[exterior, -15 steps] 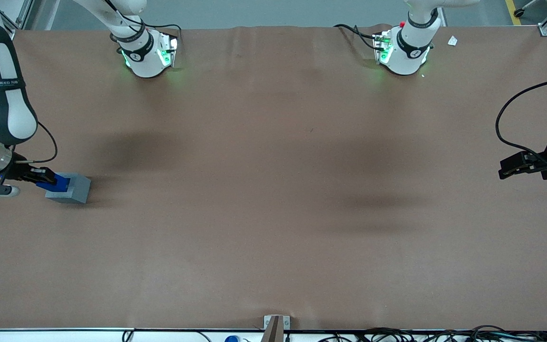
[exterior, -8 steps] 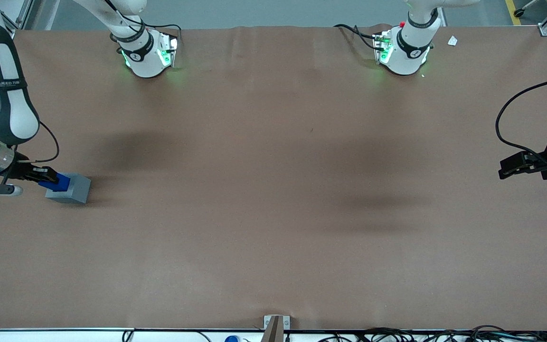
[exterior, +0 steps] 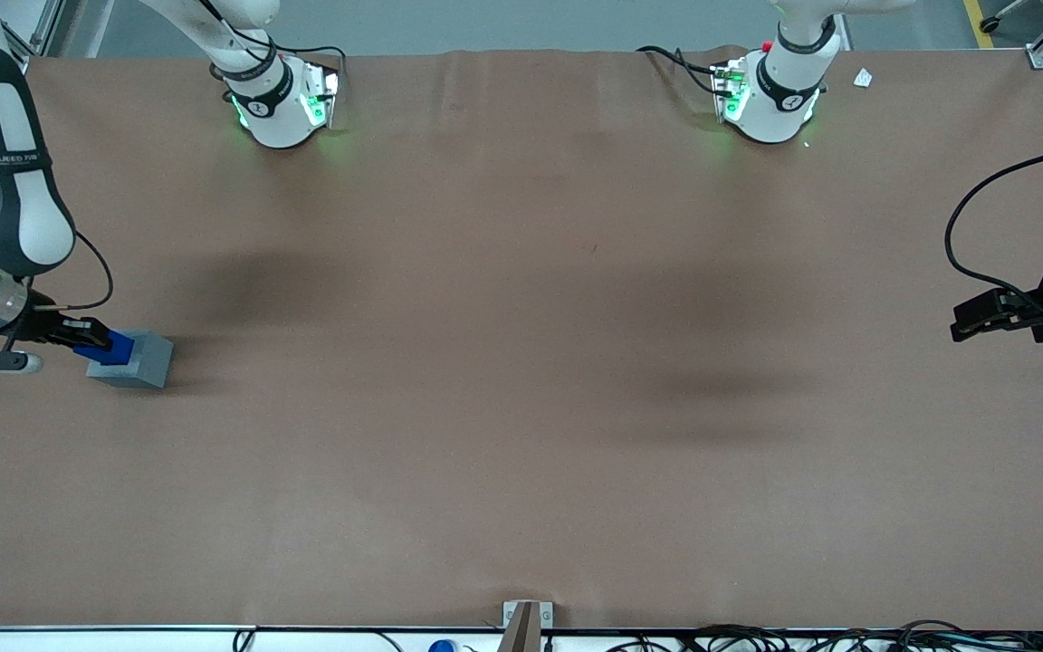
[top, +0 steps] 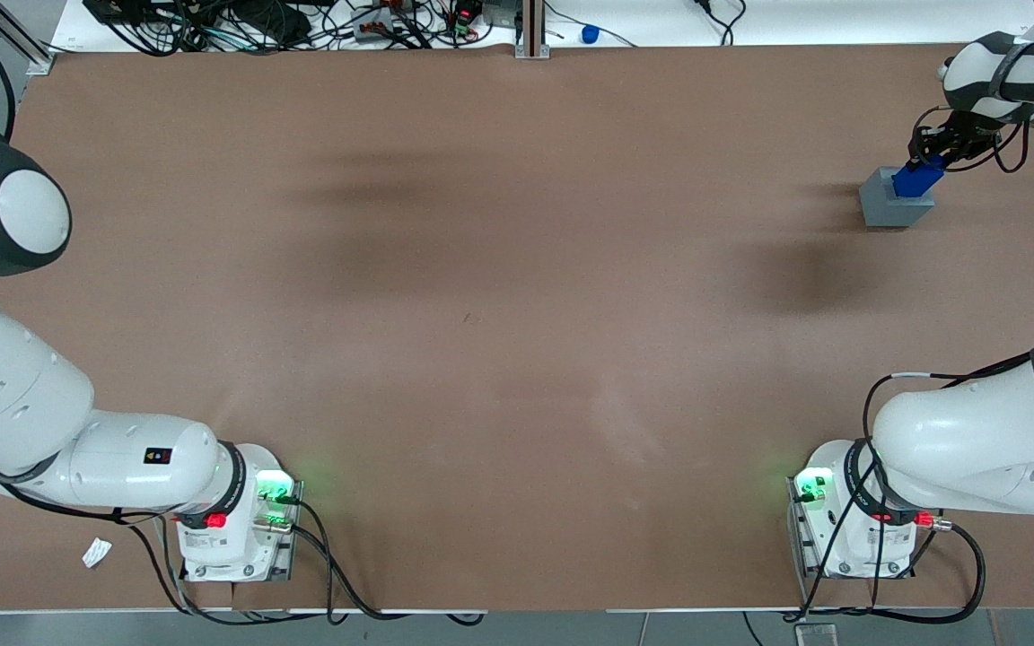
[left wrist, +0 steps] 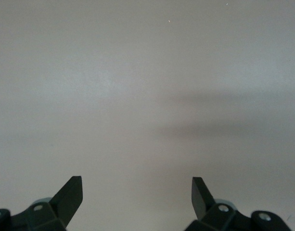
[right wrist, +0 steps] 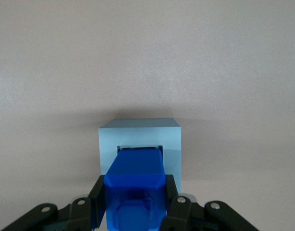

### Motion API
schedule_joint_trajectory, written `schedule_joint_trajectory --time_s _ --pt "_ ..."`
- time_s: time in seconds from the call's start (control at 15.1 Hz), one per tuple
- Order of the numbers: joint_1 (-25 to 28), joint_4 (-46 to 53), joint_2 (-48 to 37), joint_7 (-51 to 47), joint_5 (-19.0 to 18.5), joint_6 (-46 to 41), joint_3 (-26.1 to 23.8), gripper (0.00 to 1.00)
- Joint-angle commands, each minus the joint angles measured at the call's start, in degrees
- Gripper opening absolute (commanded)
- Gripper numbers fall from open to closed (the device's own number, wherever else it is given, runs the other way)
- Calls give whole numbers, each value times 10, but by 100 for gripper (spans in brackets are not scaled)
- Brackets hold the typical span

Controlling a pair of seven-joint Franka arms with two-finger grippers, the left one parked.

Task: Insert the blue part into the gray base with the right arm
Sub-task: 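Lower the blue block into the gray base's opening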

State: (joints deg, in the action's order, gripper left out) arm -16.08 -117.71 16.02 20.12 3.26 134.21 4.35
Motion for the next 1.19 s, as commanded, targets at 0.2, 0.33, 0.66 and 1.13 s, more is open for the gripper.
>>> schedule_joint_trajectory --time_s 0.2,0.33,0.66,1.13 --pt "-11 -16 -10 5 5 4 -9 23" --pt "-11 -16 -10 5 5 4 -9 23" --pt "-11 -16 -11 4 5 2 -8 24" --pt "-11 -16 -4 5 5 10 -9 24"
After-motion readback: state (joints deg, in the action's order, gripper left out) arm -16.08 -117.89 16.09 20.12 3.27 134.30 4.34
